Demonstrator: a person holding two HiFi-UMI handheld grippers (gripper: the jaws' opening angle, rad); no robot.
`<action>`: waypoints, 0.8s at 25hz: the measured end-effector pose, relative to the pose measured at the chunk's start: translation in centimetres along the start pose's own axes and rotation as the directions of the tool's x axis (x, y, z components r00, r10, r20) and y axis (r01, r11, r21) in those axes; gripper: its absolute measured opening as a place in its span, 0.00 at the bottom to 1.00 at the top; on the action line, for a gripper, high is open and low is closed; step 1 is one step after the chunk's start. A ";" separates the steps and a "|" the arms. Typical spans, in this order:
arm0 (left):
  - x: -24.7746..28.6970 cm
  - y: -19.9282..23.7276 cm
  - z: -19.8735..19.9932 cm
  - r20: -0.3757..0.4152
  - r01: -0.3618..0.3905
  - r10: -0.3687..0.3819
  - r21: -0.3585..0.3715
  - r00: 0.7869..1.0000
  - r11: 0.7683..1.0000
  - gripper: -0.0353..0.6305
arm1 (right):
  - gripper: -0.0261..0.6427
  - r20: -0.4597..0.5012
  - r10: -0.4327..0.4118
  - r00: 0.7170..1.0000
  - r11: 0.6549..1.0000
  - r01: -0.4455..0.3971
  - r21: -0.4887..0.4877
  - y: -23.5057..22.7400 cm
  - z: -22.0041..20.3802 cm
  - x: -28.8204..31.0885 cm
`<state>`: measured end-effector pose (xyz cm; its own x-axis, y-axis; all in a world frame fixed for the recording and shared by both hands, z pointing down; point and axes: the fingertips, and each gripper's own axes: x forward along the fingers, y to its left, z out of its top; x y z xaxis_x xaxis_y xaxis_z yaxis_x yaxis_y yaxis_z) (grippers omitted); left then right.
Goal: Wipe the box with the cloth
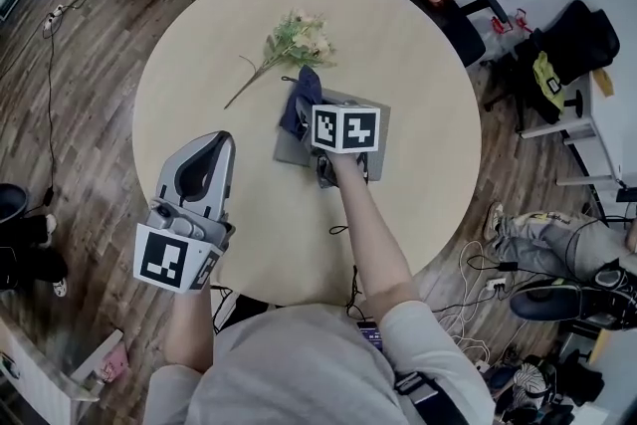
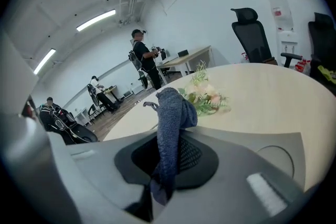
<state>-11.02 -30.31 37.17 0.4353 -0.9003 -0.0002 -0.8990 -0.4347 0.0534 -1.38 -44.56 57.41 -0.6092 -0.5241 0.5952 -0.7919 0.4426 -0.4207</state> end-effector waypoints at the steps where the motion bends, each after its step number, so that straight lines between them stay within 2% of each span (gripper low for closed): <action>1: -0.1 0.2 -0.1 -0.003 -0.006 0.006 0.001 1.000 1.000 0.06 | 0.11 -0.014 -0.022 1.000 1.000 0.022 -0.001 -0.4 -0.1 0.7; 5: -0.7 1.0 -0.6 -0.020 -0.029 0.029 0.003 0.999 1.000 0.06 | 0.11 -0.063 -0.101 0.993 0.995 0.100 -0.018 -1.3 -0.6 3.1; 9: -1.1 1.8 -0.7 -0.023 -0.053 0.053 -0.006 0.998 0.999 0.06 | 0.11 -0.087 -0.112 0.990 0.993 0.107 -0.057 -0.7 -0.2 4.2; 11: -1.0 1.9 -0.6 -0.020 -0.058 0.057 -0.008 0.998 0.998 0.06 | 0.11 -0.091 -0.119 0.989 0.991 0.112 -0.079 -0.9 -0.1 4.2; 15: -1.0 1.5 -0.4 -0.018 -0.054 0.054 0.001 0.998 0.999 0.06 | 0.11 -0.084 -0.138 0.987 0.990 0.135 -0.050 -2.6 -0.2 3.3; 20: -0.9 1.1 -0.2 -0.015 -0.047 0.047 0.001 0.999 0.999 0.06 | 0.11 -0.091 -0.219 0.971 0.973 0.210 -0.099 -5.2 -0.6 1.6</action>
<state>-12.39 -30.01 37.40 0.3935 -0.9192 0.0172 -0.9184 -0.3922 0.0527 1.78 -47.24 60.97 -0.4141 -0.5397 0.7330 -0.8941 0.3920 -0.2165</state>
